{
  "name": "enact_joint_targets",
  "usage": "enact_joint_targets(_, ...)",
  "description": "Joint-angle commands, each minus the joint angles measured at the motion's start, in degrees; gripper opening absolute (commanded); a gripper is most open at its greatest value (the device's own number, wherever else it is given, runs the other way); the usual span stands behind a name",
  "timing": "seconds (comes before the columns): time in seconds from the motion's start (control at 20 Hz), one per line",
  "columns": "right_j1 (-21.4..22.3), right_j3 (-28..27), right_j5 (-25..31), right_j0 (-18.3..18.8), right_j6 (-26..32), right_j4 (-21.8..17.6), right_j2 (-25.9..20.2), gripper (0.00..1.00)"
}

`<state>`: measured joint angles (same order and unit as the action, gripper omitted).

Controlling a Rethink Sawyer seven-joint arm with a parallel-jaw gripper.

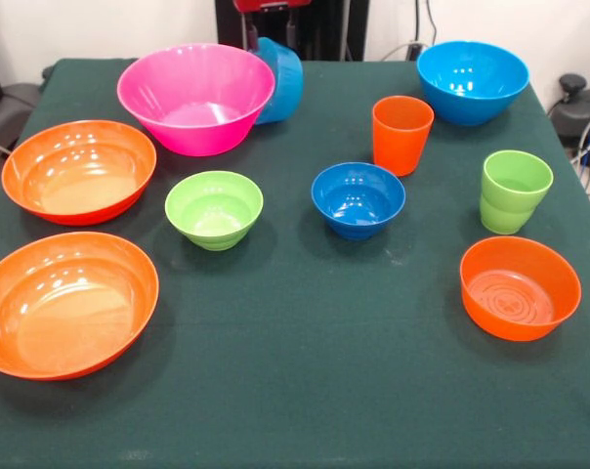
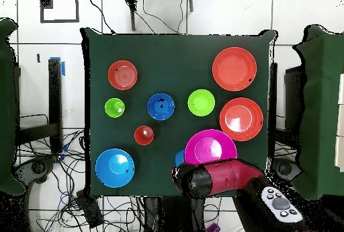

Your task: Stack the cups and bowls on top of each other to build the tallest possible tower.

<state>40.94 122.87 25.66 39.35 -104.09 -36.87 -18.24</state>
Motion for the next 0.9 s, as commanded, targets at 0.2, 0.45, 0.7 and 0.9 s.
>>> enact_joint_targets(0.2,-7.71,-3.98,-8.31,-6.64,-6.82,-5.43,4.55,1.0)
enact_joint_targets(0.45,-8.75,-4.38,-9.95,-7.03,-6.0,-5.32,5.85,1.0)
enact_joint_targets(0.7,-9.17,-4.62,-10.97,-7.86,-5.02,-5.51,6.72,1.0)
enact_joint_targets(0.9,-8.68,-4.34,-10.84,-8.16,-4.29,-4.84,6.79,1.0)
